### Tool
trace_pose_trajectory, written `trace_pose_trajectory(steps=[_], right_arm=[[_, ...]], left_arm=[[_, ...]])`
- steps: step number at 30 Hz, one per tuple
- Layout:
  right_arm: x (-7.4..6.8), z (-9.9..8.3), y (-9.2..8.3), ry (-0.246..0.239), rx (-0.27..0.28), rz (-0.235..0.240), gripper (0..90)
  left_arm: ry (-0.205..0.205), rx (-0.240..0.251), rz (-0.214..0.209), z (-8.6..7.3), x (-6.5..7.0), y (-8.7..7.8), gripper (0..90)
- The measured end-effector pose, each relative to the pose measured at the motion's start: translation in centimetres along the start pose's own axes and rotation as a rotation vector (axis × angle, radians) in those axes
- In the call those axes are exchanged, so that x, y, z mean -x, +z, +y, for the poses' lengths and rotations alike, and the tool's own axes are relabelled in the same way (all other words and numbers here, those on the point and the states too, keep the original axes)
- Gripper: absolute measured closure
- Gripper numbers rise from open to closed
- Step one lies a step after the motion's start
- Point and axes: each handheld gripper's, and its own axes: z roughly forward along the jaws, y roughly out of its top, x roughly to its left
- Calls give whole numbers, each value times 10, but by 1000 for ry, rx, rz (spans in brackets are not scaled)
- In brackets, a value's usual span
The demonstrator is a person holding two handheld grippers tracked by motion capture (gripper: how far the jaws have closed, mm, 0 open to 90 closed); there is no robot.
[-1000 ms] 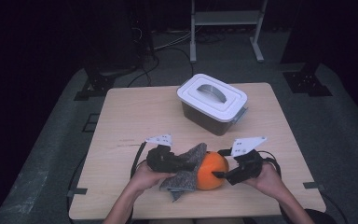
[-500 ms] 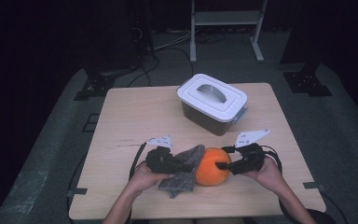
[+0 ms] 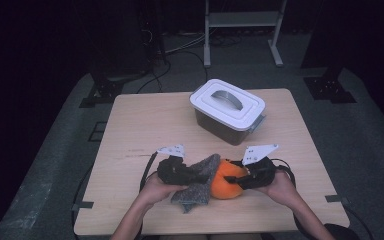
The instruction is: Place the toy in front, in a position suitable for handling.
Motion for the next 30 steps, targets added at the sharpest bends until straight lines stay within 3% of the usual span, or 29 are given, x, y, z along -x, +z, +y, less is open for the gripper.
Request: trace_pose_trajectory(steps=[4, 7, 10, 14, 18, 23, 25, 30], right_arm=[[-2, 5, 0, 9, 102, 44, 591], [-3, 11, 4, 23, 152, 66, 592], [1, 13, 10, 44, 189, 120, 581], [3, 9, 19, 35, 127, 129, 521], [10, -2, 13, 28, 88, 111, 445], [24, -19, -2, 90, 33, 85, 364], [26, -22, -7, 119, 23, 93, 328], [16, -12, -11, 58, 0, 92, 282]], left_arm=[[16, 39, 13, 6, 3, -14, 755], [22, 77, 27, 10, 5, -27, 756], [22, 94, 36, 11, 5, -36, 756], [1, 39, 71, 2, -2, -31, 755], [-42, 24, 52, -9, -12, -25, 756], [-41, 16, 57, -9, -12, -20, 750], [-45, 13, 36, -9, -12, -16, 750], [-31, 9, 21, -6, -9, -12, 750]])
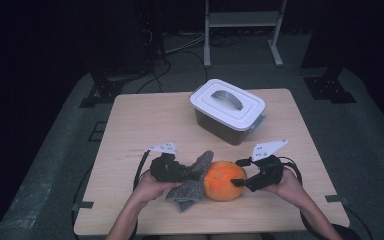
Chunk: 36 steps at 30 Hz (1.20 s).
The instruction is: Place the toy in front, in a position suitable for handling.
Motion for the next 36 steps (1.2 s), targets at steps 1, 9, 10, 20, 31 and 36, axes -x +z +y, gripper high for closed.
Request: trace_pose_trajectory(steps=[1, 9, 10, 20, 31, 36], right_arm=[[0, 3, 0, -8, 1, 7, 282], [-2, 3, 10, 42, 14, 43, 365], [-4, 3, 11, 38, 8, 50, 366], [2, 6, -1, 73, 17, 130, 285], [12, -9, 33, 178, -44, 254, 344], [1, -5, 25, 82, 39, 178, 573]], left_arm=[[1, -2, -2, 0, 0, 0, 750], [22, 1, -6, 3, 7, -4, 750], [26, -3, -10, 3, 8, -3, 749], [60, -119, -85, -1, 15, 9, 749], [36, -105, -82, -5, 8, 8, 739], [35, -63, -61, -2, 6, -1, 742]])
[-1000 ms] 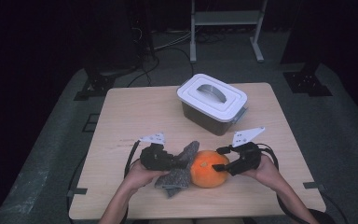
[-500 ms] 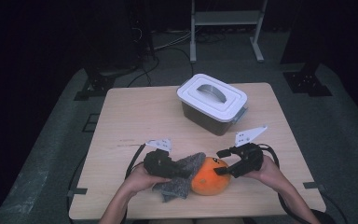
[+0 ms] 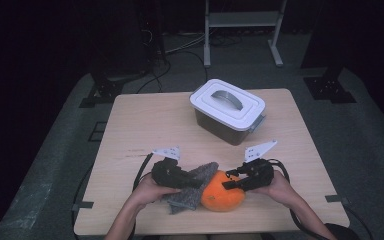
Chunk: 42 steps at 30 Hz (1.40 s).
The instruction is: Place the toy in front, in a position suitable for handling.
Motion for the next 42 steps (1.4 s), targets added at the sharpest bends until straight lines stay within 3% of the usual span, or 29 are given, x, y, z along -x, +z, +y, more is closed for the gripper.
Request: trace_pose_trajectory(steps=[5, 7, 10, 14, 17, 20, 22, 26, 28, 30, 33, 35, 42], right_arm=[[-9, 8, 0, -102, 63, -105, 587], [-9, 8, 2, -110, 80, -117, 578], [-8, 6, 8, -133, 40, -97, 513], [-8, 12, 1, -102, 21, -71, 337], [-5, 15, -7, -70, 47, -84, 290], [-2, 13, -6, -64, 17, -88, 278], [-2, 10, 0, -58, -15, -73, 282], [-4, 0, 5, -86, -28, -73, 493], [-5, -3, 5, -104, -22, -76, 568], [-8, -3, 3, -120, -24, -88, 569], [-7, -2, 0, -116, -7, -67, 457], [-7, 0, -3, -84, 21, -43, 372], [-6, 5, -12, -84, 49, -65, 292]], left_arm=[[5, 66, 39, 5, 0, -13, 748], [0, 75, 52, 4, -1, -16, 748], [-4, 31, 79, -1, -5, -10, 747], [-13, -12, 46, -7, -7, 1, 747], [-6, -26, 25, -6, -5, 2, 746], [-11, -28, 12, -7, -4, 3, 746], [-6, -36, 6, -7, -4, 3, 746], [1, -33, 19, -7, -5, -2, 748], [0, -24, 40, -7, -5, -8, 751], [-3, -13, 55, -7, -6, -15, 752], [-1, 0, 75, -8, -5, -24, 751], [5, 12, 115, -9, -3, -42, 751], [-12, 36, 217, -18, -4, -91, 751]])
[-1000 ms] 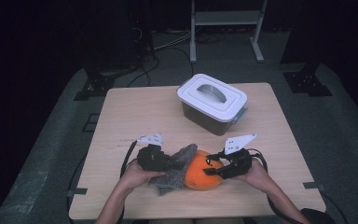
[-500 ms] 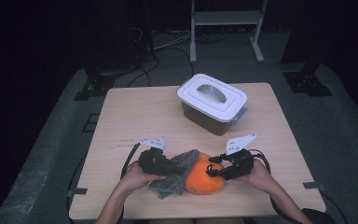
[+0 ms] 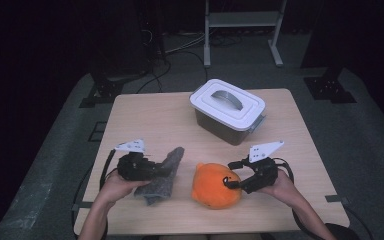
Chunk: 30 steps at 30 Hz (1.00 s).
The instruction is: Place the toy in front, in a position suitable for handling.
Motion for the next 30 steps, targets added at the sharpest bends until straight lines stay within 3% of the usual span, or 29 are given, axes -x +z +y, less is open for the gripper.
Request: trace_pose_trajectory(steps=[6, 7, 9, 14, 18, 22, 26, 30], right_arm=[[1, 0, -3, 6, 2, -16, 259], [1, 0, -3, 4, 1, -16, 258], [2, 0, -4, 6, 2, -19, 253], [4, -2, -8, 12, 8, -27, 252], [6, -2, -12, 18, 18, -38, 251], [7, -2, -13, 16, 16, -45, 251], [8, -3, -12, 17, 8, -45, 251], [7, -5, -10, 17, 13, -49, 251]], left_arm=[[-8, -9, 94, -6, -5, -34, 750], [-8, -9, 94, -6, -5, -34, 750], [-9, -22, 145, -10, -7, -47, 742], [-17, -39, 206, -21, -11, -66, 744], [-52, -42, 272, -35, -16, -77, 743], [-65, -63, 319, -47, -18, -72, 738], [-83, -80, 323, -58, -23, -57, 736], [-87, -127, 342, -66, -27, -42, 734]])
